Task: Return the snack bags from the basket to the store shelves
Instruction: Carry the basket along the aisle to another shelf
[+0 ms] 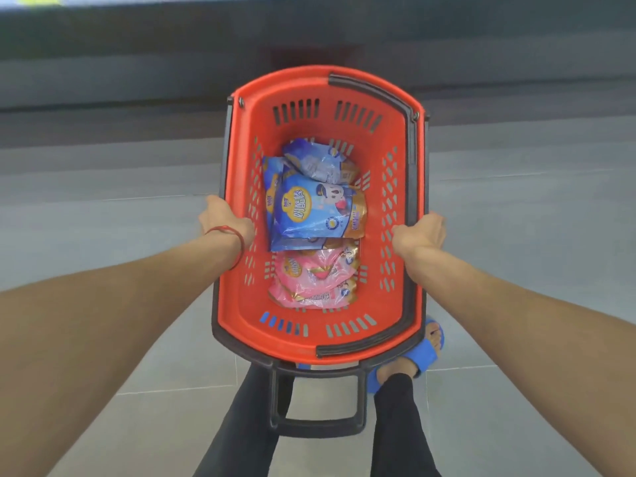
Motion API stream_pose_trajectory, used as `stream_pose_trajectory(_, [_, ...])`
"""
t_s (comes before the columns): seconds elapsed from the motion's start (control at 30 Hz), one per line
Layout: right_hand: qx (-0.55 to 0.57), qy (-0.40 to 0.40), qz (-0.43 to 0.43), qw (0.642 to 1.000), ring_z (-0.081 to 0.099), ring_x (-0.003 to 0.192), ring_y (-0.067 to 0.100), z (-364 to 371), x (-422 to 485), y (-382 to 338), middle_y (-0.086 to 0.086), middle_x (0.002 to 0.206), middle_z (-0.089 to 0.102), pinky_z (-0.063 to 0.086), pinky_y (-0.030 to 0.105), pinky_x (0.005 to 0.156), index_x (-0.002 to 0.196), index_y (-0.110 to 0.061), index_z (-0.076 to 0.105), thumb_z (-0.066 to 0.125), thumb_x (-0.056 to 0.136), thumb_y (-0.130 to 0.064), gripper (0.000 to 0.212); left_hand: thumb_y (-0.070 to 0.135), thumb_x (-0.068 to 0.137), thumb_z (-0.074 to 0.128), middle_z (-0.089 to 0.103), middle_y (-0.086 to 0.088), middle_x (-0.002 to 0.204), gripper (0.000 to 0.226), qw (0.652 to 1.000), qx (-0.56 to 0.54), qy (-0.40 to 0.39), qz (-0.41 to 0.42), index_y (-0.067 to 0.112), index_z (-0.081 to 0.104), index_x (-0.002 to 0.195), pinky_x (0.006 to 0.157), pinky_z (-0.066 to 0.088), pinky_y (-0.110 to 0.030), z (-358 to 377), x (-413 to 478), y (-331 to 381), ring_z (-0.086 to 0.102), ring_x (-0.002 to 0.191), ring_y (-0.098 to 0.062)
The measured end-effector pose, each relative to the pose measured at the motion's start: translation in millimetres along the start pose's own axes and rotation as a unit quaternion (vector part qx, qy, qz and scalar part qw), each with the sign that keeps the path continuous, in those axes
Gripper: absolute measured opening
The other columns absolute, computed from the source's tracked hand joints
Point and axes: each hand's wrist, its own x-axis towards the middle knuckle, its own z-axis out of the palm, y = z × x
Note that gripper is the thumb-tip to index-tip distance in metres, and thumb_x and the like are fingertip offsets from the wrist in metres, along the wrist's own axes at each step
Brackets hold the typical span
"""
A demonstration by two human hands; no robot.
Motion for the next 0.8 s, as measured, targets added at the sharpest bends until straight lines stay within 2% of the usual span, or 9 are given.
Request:
stream_pose_trajectory(0.1, [0.008, -0.015, 0.022, 1.000, 0.062, 0.100, 0.030, -28.9, -9.3, 11.6, 0.015, 0.124, 0.062, 0.046, 0.033, 0.075, 0.127, 0.000, 0.054, 0.074, 0.089, -0.016, 0.046, 0.015, 0.086, 0.067, 0.055, -0.023, 0.127, 0.045, 0.999, 0.030, -0.004, 0.011, 0.003, 0.047, 0.124, 0.096, 0.050, -0.046, -13.6, -27.6, 6.2, 0.057, 0.113, -0.041])
stream_pose_trajectory(0.17, [-0.005, -0.015, 0.014, 1.000, 0.056, 0.087, 0.026, -54.5, -16.5, 18.7, 0.015, 0.116, 0.064, 0.042, 0.031, 0.069, 0.121, 0.000, 0.057, 0.075, 0.088, -0.018, 0.041, 0.016, 0.085, 0.068, 0.054, -0.023, 0.127, 0.047, 0.998, 0.060, -0.010, 0.035, 0.001, 0.047, 0.124, 0.091, 0.049, -0.042, -25.8, -49.4, 13.1, 0.057, 0.112, -0.041])
stream_pose_trajectory(0.3, [-0.015, -0.023, -0.036, 0.999, 0.058, 0.082, 0.029, -113.0, -36.9, 22.4, 0.015, 0.106, 0.060, 0.043, 0.033, 0.064, 0.119, 0.003, 0.054, 0.070, 0.088, -0.020, 0.042, 0.021, 0.083, 0.071, 0.056, -0.022, 0.124, 0.047, 0.991, 0.103, 0.002, 0.080, 0.001, 0.051, 0.120, 0.079, 0.045, -0.037, -56.8, -93.8, 32.7, 0.057, 0.111, -0.040])
stream_pose_trajectory(0.4, [-0.010, -0.020, -0.063, 0.998, 0.048, 0.062, 0.019, -165.8, -58.3, 19.9, 0.012, 0.093, 0.057, 0.029, 0.025, 0.047, 0.117, 0.005, 0.056, 0.067, 0.089, -0.023, 0.041, 0.021, 0.084, 0.071, 0.057, -0.023, 0.123, 0.043, 0.991, 0.103, 0.028, 0.084, 0.000, 0.056, 0.118, 0.085, 0.049, -0.040, -77.6, -139.9, 53.1, 0.057, 0.113, -0.040])
stream_pose_trajectory(0.47, [-0.001, -0.008, -0.067, 0.998, 0.047, 0.063, 0.022, -195.2, -74.4, 18.1, 0.010, 0.093, 0.057, 0.028, 0.024, 0.048, 0.119, 0.004, 0.057, 0.065, 0.091, -0.026, 0.041, 0.019, 0.084, 0.070, 0.057, -0.024, 0.124, 0.043, 0.992, 0.087, 0.034, 0.083, 0.000, 0.056, 0.119, 0.090, 0.051, -0.044, -89.1, -169.9, 62.6, 0.058, 0.113, -0.041])
stream_pose_trajectory(0.6, [0.033, 0.010, -0.056, 0.998, 0.051, 0.075, 0.028, -259.4, -109.4, 17.4, 0.015, 0.105, 0.064, 0.038, 0.031, 0.062, 0.122, 0.004, 0.056, 0.063, 0.091, -0.026, 0.043, 0.020, 0.085, 0.070, 0.056, -0.024, 0.126, 0.049, 0.994, 0.057, 0.045, 0.088, 0.000, 0.050, 0.125, 0.091, 0.052, -0.046, -117.0, -235.0, 83.0, 0.059, 0.113, -0.042])
stream_pose_trajectory(0.7, [0.034, 0.022, -0.061, 0.997, 0.047, 0.060, 0.020, -302.5, -127.7, 18.3, 0.012, 0.095, 0.059, 0.030, 0.026, 0.049, 0.121, 0.004, 0.057, 0.063, 0.092, -0.026, 0.043, 0.022, 0.086, 0.069, 0.056, -0.024, 0.128, 0.053, 0.992, 0.050, 0.043, 0.106, 0.000, 0.047, 0.128, 0.095, 0.051, -0.045, -138.9, -271.9, 102.7, 0.058, 0.115, -0.042])
stream_pose_trajectory(0.73, [0.041, 0.025, -0.064, 0.997, 0.047, 0.059, 0.018, -320.5, -136.9, 16.7, 0.011, 0.093, 0.059, 0.029, 0.024, 0.047, 0.120, 0.004, 0.057, 0.064, 0.092, -0.026, 0.042, 0.024, 0.086, 0.069, 0.055, -0.024, 0.129, 0.054, 0.992, 0.048, 0.041, 0.113, 0.000, 0.047, 0.129, 0.096, 0.050, -0.045, -149.6, -286.7, 110.4, 0.057, 0.116, -0.042])
stream_pose_trajectory(0.8, [0.054, 0.033, -0.064, 0.996, 0.057, 0.069, 0.023, -348.7, -152.0, 13.7, 0.012, 0.098, 0.063, 0.036, 0.025, 0.050, 0.119, 0.003, 0.057, 0.067, 0.090, -0.027, 0.042, 0.025, 0.086, 0.069, 0.053, -0.024, 0.131, 0.055, 0.990, 0.050, 0.043, 0.125, 0.000, 0.046, 0.130, 0.097, 0.049, -0.046, -168.5, -309.2, 124.6, 0.056, 0.118, -0.041])
